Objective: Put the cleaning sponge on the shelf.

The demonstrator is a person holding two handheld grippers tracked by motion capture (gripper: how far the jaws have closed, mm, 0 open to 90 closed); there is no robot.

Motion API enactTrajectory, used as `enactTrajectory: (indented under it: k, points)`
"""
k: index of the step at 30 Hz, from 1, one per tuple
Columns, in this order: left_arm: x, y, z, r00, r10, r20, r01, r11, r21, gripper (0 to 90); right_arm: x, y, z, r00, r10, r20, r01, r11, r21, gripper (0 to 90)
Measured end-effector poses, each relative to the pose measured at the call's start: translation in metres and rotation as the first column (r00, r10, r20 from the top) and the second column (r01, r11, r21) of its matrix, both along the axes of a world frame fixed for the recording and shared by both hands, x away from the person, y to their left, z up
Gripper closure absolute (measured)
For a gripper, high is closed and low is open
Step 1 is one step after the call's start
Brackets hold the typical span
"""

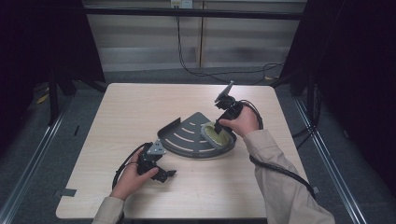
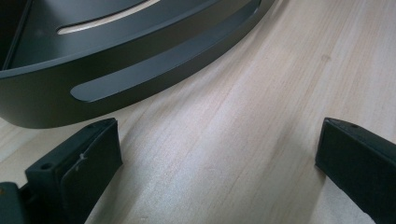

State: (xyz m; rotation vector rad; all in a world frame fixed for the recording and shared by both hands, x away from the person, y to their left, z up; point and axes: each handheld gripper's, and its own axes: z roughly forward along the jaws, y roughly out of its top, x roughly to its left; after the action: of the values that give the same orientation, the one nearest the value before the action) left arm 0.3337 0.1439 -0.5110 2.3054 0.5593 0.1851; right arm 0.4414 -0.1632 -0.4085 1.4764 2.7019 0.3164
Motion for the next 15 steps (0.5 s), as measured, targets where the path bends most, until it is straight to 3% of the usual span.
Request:
enactTrajectory:
  k: [15]
  points:
    - [0.0, 0.0, 0.0, 1.0, 0.005, 0.003, -0.005, 1.0, 0.002, 0.0, -0.017, -0.006, 0.009, 0.9989, 0.046, -0.013, -0.046, 0.9987, 0.023, 14.1]
